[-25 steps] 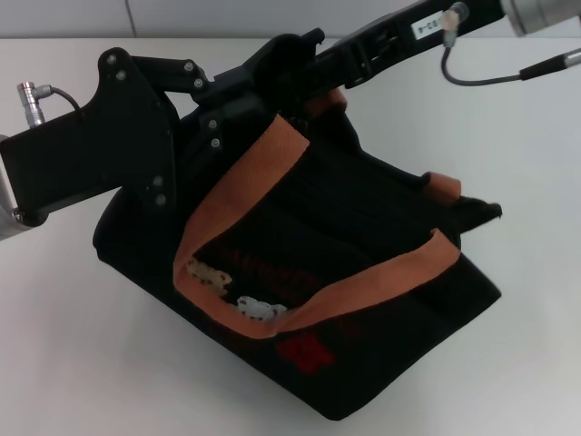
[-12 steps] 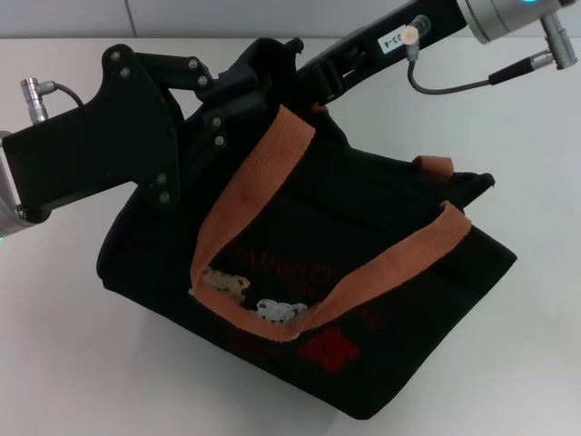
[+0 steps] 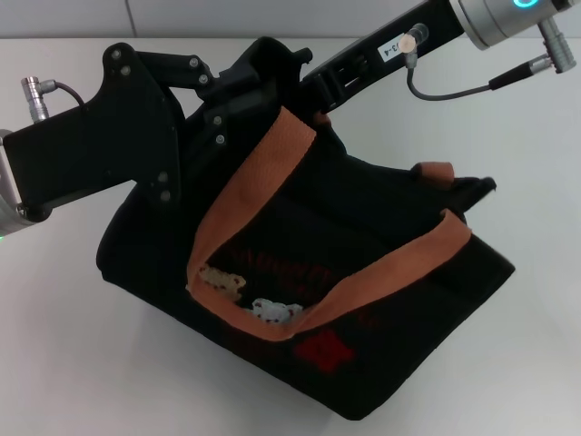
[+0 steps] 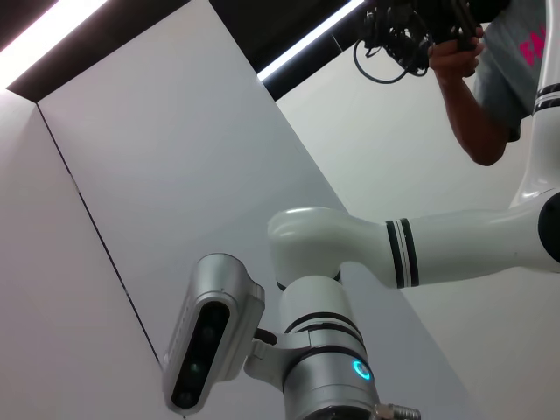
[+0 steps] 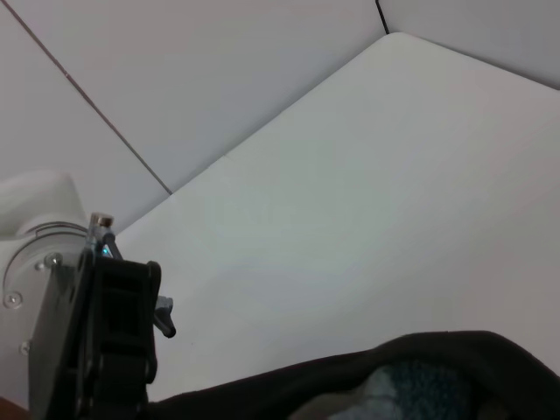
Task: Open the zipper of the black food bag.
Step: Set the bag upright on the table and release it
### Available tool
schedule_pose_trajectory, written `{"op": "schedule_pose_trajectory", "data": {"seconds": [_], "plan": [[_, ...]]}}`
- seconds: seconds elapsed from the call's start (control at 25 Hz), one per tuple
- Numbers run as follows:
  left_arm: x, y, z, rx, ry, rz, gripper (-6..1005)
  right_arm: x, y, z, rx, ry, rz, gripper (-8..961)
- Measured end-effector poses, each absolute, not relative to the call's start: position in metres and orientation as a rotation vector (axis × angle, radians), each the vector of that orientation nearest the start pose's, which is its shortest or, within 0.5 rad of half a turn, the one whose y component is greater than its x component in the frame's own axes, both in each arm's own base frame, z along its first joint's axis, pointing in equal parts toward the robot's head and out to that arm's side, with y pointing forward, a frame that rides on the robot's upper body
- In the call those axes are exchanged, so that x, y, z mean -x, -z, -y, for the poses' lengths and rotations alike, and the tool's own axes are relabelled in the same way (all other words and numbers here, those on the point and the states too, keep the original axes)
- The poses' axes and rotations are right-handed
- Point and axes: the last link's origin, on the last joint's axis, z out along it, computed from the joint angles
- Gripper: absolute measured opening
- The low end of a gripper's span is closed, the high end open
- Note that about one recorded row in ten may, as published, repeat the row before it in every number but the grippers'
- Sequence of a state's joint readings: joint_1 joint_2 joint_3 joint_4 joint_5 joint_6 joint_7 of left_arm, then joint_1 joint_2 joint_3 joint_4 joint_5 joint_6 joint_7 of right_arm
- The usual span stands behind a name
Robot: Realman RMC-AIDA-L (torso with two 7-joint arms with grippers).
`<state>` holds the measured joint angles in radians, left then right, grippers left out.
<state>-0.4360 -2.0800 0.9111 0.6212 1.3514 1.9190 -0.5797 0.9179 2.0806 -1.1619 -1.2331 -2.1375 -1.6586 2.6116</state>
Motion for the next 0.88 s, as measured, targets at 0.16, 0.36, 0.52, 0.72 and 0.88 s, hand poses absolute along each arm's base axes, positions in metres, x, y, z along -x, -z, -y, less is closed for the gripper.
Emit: {"op": "schedule_pose_trajectory", "data": {"seconds": [0.16,0.36,0.52,0.72,0.88], "plan": [[0.205,-0.032,-0.287,2.280,1.288,-0.566,102,-0.040,-0.009,-0.372,2.978,-0.175,-0.949,203],[0.206,-0.032,-0.287,2.280,1.286,-0.562,102,-0.043,-0.013,-0.369,2.989,-0.199,-0.933,21],[0.207,-0.032,-0.286,2.279,1.286,-0.553,103,-0.048,-0.023,-0.365,2.969,-0.259,-0.926,14],[0.208,-0.032,-0.286,2.275,1.284,-0.546,103,-0.061,-0.043,-0.353,2.971,-0.436,-0.922,6],[0.208,-0.032,-0.287,2.268,1.281,-0.540,103,-0.081,-0.050,-0.345,2.968,-0.521,-0.934,3]]}}
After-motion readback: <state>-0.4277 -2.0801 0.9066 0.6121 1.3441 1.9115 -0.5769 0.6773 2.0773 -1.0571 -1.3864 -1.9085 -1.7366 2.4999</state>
